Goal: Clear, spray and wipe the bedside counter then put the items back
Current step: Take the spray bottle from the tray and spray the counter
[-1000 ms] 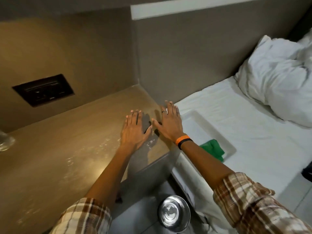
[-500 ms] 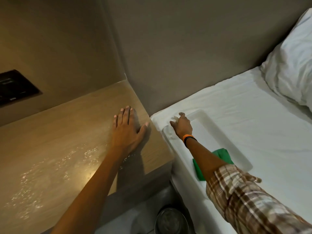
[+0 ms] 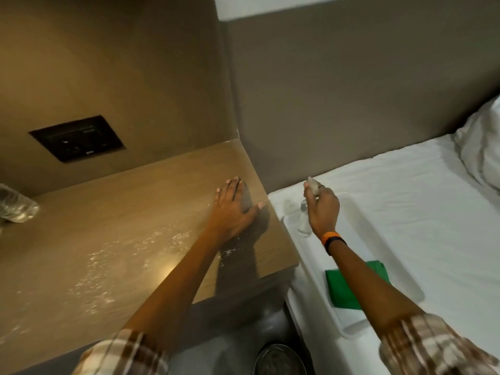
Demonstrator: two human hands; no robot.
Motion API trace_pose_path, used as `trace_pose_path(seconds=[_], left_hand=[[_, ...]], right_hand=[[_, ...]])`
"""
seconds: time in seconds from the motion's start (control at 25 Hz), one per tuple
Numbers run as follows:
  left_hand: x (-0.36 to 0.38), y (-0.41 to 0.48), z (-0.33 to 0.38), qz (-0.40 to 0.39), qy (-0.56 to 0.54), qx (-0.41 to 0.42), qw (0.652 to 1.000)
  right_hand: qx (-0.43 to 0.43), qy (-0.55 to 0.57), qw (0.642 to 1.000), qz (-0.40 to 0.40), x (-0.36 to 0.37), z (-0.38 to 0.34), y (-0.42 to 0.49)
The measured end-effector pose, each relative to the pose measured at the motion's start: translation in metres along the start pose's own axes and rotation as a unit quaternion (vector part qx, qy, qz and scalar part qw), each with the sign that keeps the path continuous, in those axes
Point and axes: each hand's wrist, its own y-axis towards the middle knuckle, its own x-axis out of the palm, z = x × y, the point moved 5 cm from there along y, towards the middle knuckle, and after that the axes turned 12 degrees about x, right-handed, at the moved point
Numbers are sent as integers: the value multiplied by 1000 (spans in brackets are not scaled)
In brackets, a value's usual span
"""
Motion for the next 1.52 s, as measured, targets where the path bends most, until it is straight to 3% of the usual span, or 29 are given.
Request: trace_pose_path(seconds=[0.16,0.28,0.36,0.52,0.68,0.88,1.16,1.52], left_hand=[[-28,-42,-21,8,17,14,1000],[-48,-87,-66,17,17,-32,999],[-63,-120,-104,18,23,-69,997],[-87,-186,-180,25,41,-119,992],[-96,-233,-236,29,60,-146,987],[-100,-255,-282,6,62,-125,990],[-102,-266,-290,28,43,-96,994],[-113,-344,-330,55,59,-111,991]], right_hand=[[-77,90,992,36,-54,-115,-33],[-108,115,987,-26,-49,-179,-74],[-83,98,988,-86,-20,-197,-102],[-43,-20,986,-159,60,-216,-139],[-11,-113,990,-78,89,-219,-133],[18,-154,988,16,58,-182,-177],[-8,-122,990,-70,94,-160,-308],[-85,-89,982,-144,198,-241,-362]])
